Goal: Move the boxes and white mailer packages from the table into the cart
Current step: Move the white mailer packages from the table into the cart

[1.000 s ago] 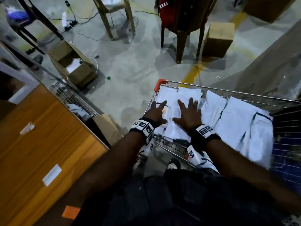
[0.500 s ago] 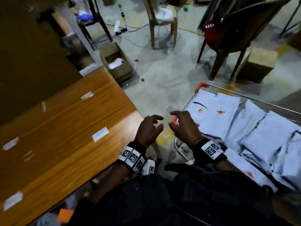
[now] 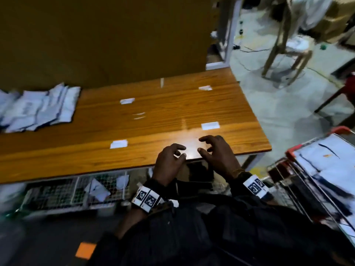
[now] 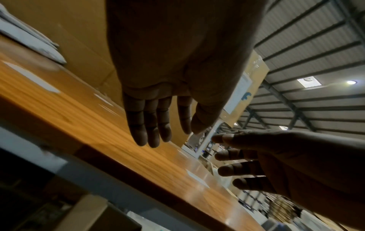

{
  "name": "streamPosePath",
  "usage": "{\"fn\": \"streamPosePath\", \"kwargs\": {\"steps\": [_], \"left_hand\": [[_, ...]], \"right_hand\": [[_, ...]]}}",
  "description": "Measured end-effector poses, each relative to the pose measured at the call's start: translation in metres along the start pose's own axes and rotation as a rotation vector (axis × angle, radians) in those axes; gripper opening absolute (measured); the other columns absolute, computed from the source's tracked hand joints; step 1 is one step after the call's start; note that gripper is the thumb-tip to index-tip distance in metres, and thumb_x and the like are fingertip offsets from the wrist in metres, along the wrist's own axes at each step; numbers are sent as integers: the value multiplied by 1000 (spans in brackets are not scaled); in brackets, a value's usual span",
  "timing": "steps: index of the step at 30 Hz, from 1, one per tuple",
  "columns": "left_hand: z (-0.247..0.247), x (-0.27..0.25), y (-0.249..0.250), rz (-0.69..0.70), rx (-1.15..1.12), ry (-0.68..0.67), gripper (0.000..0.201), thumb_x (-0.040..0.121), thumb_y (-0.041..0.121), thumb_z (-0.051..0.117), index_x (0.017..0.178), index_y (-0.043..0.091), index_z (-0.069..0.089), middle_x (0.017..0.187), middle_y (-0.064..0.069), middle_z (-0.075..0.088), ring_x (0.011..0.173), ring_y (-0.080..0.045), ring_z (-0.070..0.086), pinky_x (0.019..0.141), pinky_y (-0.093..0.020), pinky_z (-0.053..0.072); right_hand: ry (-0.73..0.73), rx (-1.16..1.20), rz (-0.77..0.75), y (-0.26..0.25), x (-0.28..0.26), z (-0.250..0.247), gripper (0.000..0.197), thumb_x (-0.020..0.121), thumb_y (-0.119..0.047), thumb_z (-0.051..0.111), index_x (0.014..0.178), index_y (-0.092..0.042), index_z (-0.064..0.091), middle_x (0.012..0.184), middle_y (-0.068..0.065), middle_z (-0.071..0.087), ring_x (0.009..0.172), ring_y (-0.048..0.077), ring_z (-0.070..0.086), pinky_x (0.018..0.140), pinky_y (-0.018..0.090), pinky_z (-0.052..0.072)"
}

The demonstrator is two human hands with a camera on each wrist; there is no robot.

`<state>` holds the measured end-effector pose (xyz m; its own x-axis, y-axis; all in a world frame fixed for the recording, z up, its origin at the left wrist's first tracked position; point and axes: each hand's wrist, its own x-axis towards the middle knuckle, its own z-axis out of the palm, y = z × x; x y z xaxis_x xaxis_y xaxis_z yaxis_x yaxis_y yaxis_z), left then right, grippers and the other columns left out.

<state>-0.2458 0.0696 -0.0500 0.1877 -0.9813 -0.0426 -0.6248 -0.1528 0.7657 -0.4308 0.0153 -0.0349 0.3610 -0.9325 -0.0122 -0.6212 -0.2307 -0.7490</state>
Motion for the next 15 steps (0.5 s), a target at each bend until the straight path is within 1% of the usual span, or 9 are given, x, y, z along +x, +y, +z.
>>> {"fn": "streamPosePath", "kwargs": {"steps": [3,5,7,8,10,12,15], "left_hand": [[-38,-18,-34,-53,4,77,19,89,25,64,107,30,66,93,3,65,81,-15,63,73,-29,48],[-60,-28,-54,-105,-25,127,19,89,26,63,108,31,66,92,3,63,83,-17,63,74,-31,49],[-73,-35,-65,-139,-42,161,20,89,28,62,108,34,65,93,3,62,82,-17,63,68,-30,47],[-87,-42,-76,-159,-56,198,20,89,29,61,108,36,64,93,3,62,81,-17,63,65,-28,46],[-94,-47,-79,-155,-67,213,19,89,29,61,108,36,63,94,2,62,79,-18,62,63,-27,45],[-111,-54,-93,-184,-100,263,20,89,27,61,107,34,64,96,0,63,79,-19,63,65,-30,49],[-129,-58,-112,-229,-128,307,21,88,29,61,108,34,64,99,0,64,84,-17,64,74,-38,56]], "right_hand": [[-64,7,-50,-38,3,38,36,90,-32,65,125,-25,58,115,5,51,87,16,62,86,34,51],[-112,3,-95,-60,4,61,37,90,-34,64,125,-26,57,116,4,51,87,15,61,83,32,50],[-143,1,-118,-73,7,74,37,90,-35,64,125,-26,57,116,4,51,86,16,62,80,30,49],[-169,-9,-147,-87,10,89,37,90,-35,65,125,-25,57,117,5,51,85,17,62,79,29,48],[-188,-18,-161,-95,12,97,38,90,-36,64,125,-25,57,117,4,51,87,17,63,78,29,48],[-243,-31,-202,-113,18,117,38,91,-38,64,126,-25,56,118,4,51,89,18,63,78,29,48],[-304,-40,-249,-132,32,140,38,91,-38,63,126,-27,55,119,4,50,90,17,63,76,25,45]]}}
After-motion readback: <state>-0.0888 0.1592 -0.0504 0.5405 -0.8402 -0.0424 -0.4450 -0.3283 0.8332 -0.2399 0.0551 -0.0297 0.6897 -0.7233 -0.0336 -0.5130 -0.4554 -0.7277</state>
